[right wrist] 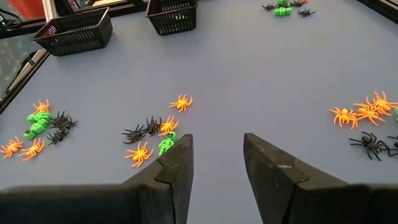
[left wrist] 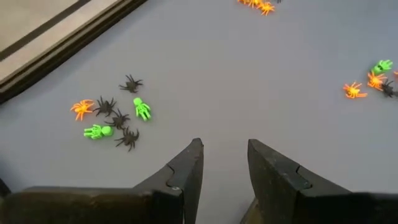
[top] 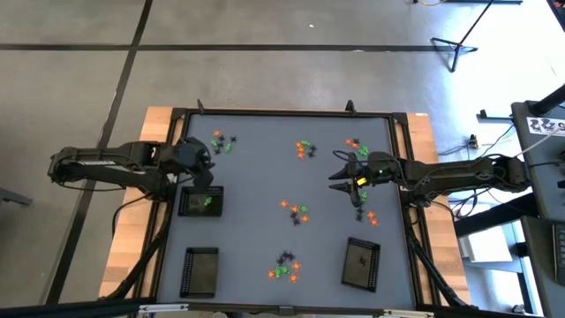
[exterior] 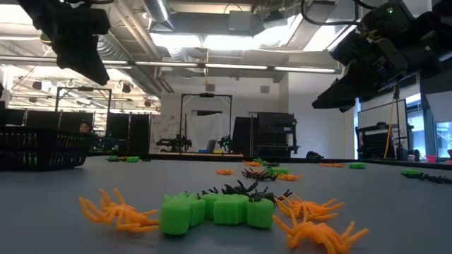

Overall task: Sort Halloween decoration
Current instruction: Put the black spider toy into the bottom right black bin

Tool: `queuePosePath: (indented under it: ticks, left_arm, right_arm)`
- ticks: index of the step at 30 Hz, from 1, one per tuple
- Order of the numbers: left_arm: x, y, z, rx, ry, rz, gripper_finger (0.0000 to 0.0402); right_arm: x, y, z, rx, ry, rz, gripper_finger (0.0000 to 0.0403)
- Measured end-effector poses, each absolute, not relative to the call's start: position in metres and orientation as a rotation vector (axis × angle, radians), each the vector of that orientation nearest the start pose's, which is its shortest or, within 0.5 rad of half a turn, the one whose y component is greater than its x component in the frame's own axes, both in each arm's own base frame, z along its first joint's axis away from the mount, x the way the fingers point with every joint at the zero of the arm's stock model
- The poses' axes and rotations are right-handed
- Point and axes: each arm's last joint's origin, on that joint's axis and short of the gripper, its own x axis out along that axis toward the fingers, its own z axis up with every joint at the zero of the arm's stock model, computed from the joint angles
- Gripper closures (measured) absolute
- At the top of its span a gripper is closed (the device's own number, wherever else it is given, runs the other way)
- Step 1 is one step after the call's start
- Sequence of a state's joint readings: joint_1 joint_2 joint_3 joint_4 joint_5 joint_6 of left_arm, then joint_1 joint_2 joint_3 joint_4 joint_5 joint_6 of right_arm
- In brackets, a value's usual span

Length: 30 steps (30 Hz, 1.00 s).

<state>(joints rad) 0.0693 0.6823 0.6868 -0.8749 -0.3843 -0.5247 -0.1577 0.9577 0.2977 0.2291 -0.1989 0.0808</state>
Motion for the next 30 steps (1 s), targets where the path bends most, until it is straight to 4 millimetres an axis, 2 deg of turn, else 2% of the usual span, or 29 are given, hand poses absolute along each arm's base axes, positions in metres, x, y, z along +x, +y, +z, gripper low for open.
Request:
queuePosePath:
  ticks: [8,18,21,24,30]
  left_arm:
    - [0.126,0.025,0.257,-0.399,0.690,0.658,0.0284]
    - [0.129,0.032,0.202,-0.472,0.658,0.796,0.0284]
    - [0.128,0.041,0.195,-0.517,0.661,0.842,0.0284]
    - [0.122,0.053,0.199,-0.580,0.715,0.873,0.0284]
    - [0.115,0.082,0.198,-0.586,0.839,0.897,0.0284]
  right_arm:
    - [0.184,-0.024,0.177,0.156,0.426,0.023,0.0262]
    - [0.184,-0.024,0.177,0.156,0.426,0.023,0.0262]
    - [0.184,-0.024,0.177,0.156,0.426,0.023,0.0262]
    - [0.184,-0.024,0.177,0.156,0.426,0.023,0.0262]
    - [0.184,-0.023,0.176,0.156,0.427,0.023,0.0262]
